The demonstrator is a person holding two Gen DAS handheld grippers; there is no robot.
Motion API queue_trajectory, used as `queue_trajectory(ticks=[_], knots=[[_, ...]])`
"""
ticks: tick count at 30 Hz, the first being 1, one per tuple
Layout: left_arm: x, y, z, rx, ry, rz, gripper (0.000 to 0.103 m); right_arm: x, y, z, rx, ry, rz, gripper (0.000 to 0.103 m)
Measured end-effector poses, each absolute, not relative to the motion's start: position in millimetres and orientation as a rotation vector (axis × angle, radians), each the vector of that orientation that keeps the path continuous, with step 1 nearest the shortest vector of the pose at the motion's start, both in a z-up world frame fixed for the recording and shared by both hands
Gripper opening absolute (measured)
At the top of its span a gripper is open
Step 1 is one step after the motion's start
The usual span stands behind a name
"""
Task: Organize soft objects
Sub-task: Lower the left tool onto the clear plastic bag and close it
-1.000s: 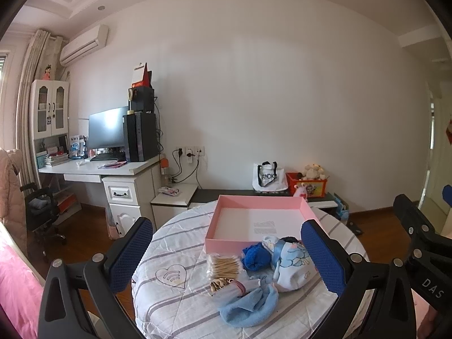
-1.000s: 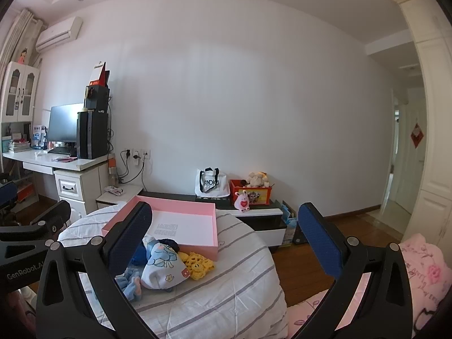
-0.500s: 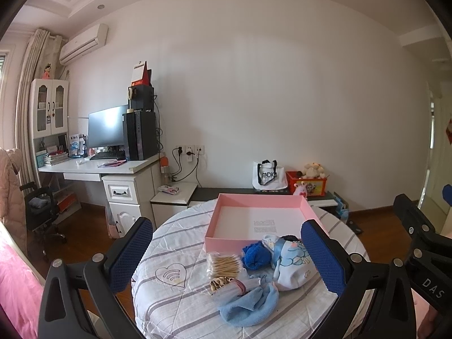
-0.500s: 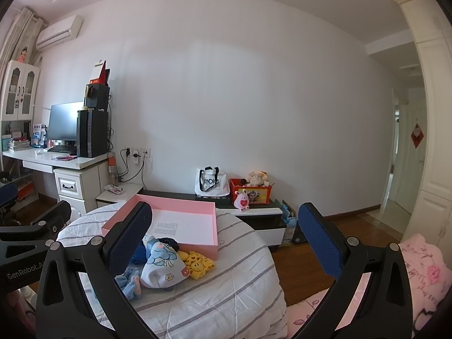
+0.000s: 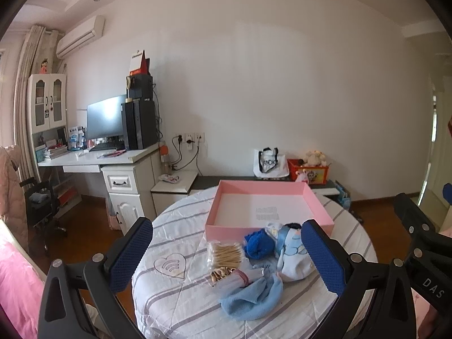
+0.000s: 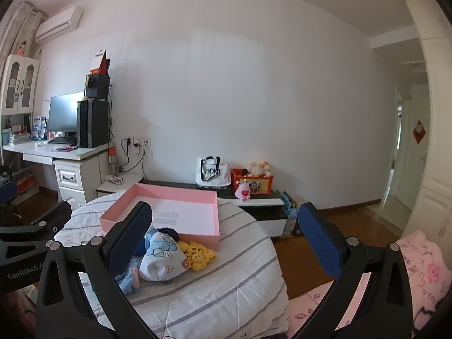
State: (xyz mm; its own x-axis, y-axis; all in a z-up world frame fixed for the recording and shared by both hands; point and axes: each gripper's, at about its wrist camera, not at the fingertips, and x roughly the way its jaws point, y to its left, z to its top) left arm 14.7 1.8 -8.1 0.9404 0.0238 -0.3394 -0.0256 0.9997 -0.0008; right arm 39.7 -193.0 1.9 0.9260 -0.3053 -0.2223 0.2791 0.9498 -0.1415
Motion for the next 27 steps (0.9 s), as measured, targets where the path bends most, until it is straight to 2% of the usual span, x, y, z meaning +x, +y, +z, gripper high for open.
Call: queue_trajectory(ticks=[11,27], knots=[[43,4,-23,0.006,0.458,0.036,0.103,65,-191,-21,-0.114,0.350,-0.280,0.103],[106,10,-64,0.003,0.681,0.043,0.103,120,-200,-84,-0.099,0.594,-0.260,0.103]])
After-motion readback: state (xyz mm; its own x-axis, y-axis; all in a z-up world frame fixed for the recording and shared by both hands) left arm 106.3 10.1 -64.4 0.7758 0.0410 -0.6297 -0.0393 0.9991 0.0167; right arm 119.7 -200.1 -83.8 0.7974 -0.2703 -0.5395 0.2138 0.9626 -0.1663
